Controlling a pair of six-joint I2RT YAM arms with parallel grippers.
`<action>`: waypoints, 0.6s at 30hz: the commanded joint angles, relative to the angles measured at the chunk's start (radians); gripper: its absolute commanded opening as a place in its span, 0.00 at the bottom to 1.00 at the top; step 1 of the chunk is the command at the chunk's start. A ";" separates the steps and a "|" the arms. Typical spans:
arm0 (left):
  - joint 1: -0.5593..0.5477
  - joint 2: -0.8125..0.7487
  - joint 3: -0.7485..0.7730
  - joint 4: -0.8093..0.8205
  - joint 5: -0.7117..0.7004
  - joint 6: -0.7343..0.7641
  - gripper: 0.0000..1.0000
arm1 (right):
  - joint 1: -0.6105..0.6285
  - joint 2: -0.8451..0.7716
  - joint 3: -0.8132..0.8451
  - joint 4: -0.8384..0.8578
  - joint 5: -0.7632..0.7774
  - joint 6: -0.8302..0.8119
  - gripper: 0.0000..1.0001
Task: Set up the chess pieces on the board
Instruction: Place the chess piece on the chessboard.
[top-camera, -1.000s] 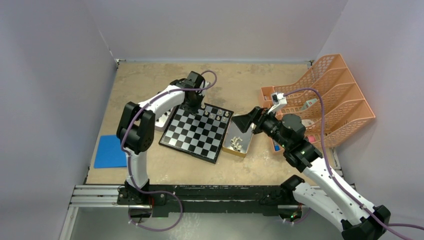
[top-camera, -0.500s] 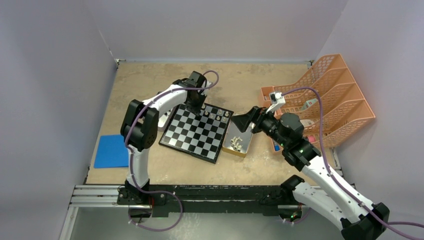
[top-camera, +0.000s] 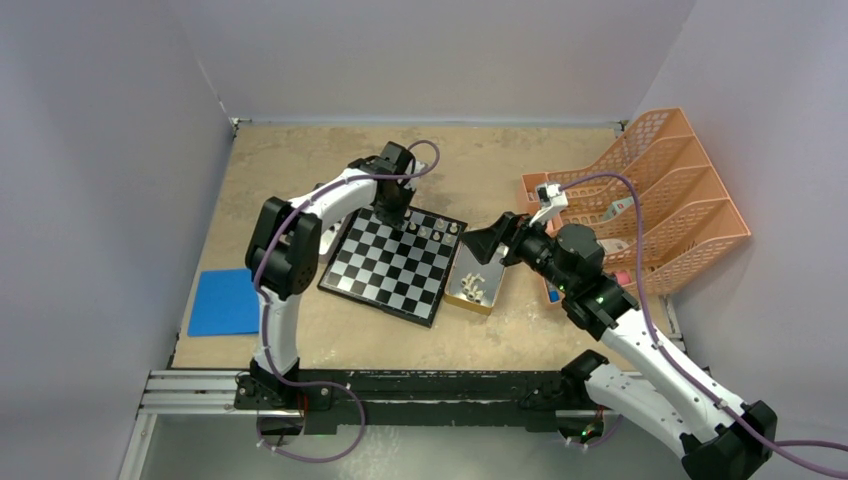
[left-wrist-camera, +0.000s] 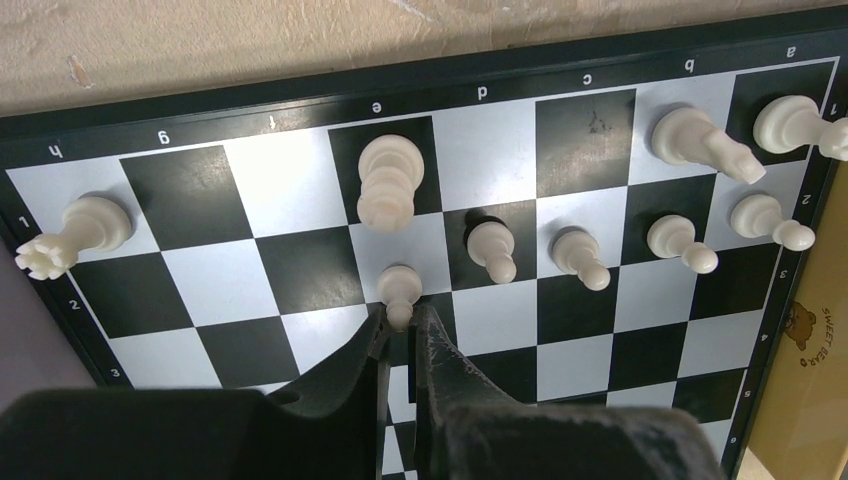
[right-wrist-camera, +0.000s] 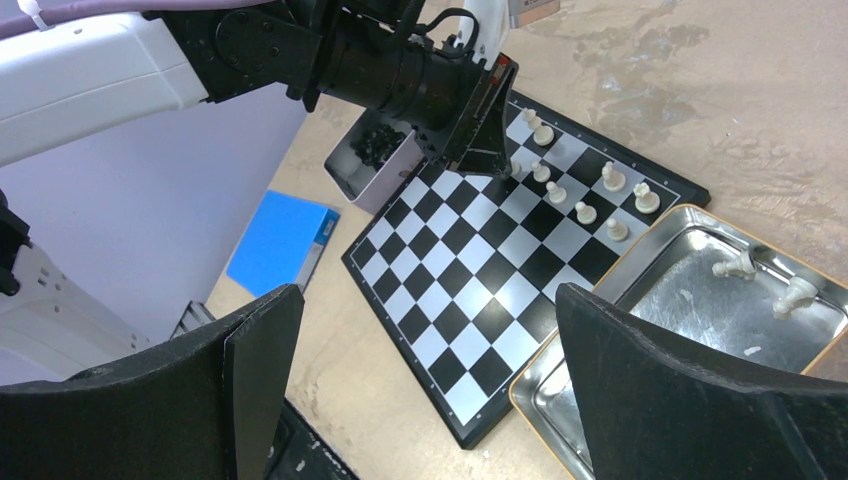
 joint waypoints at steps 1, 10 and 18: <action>-0.003 0.021 0.042 0.023 0.013 -0.009 0.09 | -0.002 -0.012 0.032 0.034 0.001 -0.016 0.99; -0.004 0.029 0.055 0.022 0.006 0.000 0.10 | -0.002 -0.017 0.018 0.034 -0.001 -0.017 0.99; -0.004 0.036 0.054 0.023 0.005 0.002 0.11 | -0.002 -0.023 0.012 0.020 -0.004 -0.022 0.99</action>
